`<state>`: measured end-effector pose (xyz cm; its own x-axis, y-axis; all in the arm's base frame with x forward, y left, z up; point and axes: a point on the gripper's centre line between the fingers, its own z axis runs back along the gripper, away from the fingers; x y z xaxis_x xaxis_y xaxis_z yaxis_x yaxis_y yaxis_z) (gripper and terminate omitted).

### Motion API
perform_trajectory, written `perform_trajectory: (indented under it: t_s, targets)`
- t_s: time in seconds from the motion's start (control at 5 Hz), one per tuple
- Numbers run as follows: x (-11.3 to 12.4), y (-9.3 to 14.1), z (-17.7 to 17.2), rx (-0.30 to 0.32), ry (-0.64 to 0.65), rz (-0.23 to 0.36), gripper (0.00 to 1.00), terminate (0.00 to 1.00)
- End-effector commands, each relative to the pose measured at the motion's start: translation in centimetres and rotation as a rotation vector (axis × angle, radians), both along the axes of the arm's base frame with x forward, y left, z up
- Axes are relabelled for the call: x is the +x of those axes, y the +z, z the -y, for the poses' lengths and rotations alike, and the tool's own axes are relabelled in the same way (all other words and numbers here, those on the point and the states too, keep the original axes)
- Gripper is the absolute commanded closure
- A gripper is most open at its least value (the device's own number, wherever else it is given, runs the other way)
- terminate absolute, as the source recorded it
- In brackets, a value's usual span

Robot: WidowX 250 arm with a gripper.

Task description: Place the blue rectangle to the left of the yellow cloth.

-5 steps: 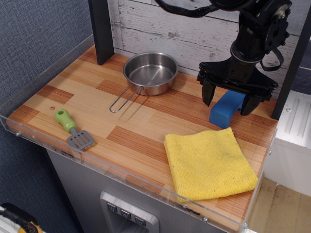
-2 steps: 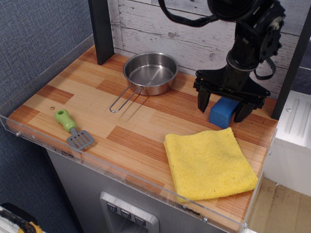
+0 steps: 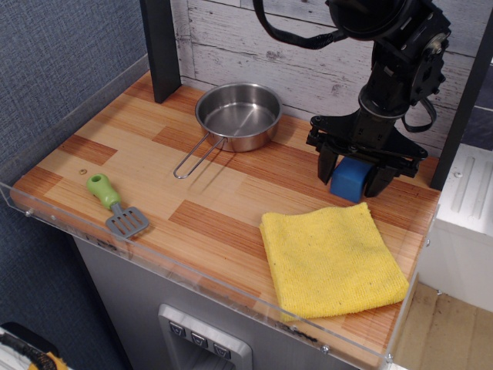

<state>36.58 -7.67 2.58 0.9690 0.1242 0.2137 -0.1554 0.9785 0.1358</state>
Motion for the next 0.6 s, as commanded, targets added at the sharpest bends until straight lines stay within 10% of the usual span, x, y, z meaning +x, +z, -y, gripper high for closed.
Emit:
perform_trajectory:
  t_s: [0.0, 0.4]
  targets:
    - [0.2, 2.2, -0.3, -0.002, 0.018, 0.087, 1.0, 0.0]
    - [-0.6, 7.4, -1.4, -0.017, 0.069, 0.24, 1.0, 0.0]
